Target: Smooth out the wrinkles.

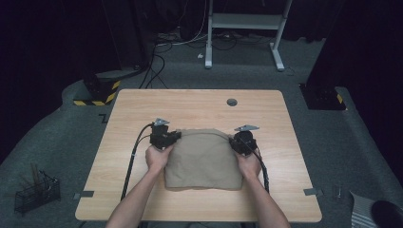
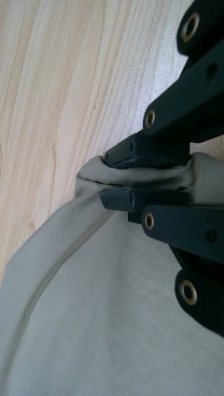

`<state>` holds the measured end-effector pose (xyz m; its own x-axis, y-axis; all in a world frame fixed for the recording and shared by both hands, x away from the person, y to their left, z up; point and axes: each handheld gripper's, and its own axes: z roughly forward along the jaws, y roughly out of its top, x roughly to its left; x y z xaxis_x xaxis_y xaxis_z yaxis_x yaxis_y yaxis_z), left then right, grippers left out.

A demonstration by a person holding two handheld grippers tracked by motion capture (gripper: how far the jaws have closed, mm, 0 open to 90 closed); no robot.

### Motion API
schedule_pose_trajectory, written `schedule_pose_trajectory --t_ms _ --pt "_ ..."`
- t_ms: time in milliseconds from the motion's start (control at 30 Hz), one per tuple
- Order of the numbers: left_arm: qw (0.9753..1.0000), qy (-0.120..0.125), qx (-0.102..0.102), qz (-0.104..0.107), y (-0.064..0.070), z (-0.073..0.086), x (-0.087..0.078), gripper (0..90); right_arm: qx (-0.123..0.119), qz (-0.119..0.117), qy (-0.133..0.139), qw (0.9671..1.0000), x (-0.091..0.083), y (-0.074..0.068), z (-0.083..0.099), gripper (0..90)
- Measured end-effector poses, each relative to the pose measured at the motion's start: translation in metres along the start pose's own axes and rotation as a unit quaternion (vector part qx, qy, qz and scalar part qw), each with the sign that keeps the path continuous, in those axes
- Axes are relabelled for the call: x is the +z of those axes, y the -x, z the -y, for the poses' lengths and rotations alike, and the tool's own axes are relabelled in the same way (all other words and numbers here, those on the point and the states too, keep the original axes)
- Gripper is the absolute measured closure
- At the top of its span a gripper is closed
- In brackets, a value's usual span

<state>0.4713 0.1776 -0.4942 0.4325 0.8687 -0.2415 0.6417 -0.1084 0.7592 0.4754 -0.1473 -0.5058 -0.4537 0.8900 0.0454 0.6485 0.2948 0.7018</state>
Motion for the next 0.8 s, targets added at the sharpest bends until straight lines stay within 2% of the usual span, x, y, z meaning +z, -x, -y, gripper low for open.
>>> schedule_pose_trajectory --t_ms 133,267,367,533,800 --pt "1.0000 -0.001 0.001 -0.004 -0.002 -0.001 0.000 74.8 0.007 0.002 0.000 1.0000 0.001 0.001 0.001 74.1" --pt "0.9998 0.002 -0.003 -0.018 -0.003 -0.002 -0.001 63.8 0.021 0.013 -0.001 0.9997 -0.001 0.005 0.001 61.6" --pt "0.9998 0.004 -0.004 -0.021 -0.003 -0.002 -0.002 58.5 0.027 0.015 0.000 0.9995 -0.002 0.007 0.001 57.1" --pt "0.9997 0.008 -0.011 -0.022 -0.008 -0.004 -0.005 48.4 0.035 0.018 0.006 0.9992 -0.006 0.010 0.002 52.6" --pt "0.9992 0.023 -0.029 -0.015 -0.016 -0.006 -0.015 39.4 0.051 0.011 0.022 0.9984 -0.014 0.017 0.004 51.2"
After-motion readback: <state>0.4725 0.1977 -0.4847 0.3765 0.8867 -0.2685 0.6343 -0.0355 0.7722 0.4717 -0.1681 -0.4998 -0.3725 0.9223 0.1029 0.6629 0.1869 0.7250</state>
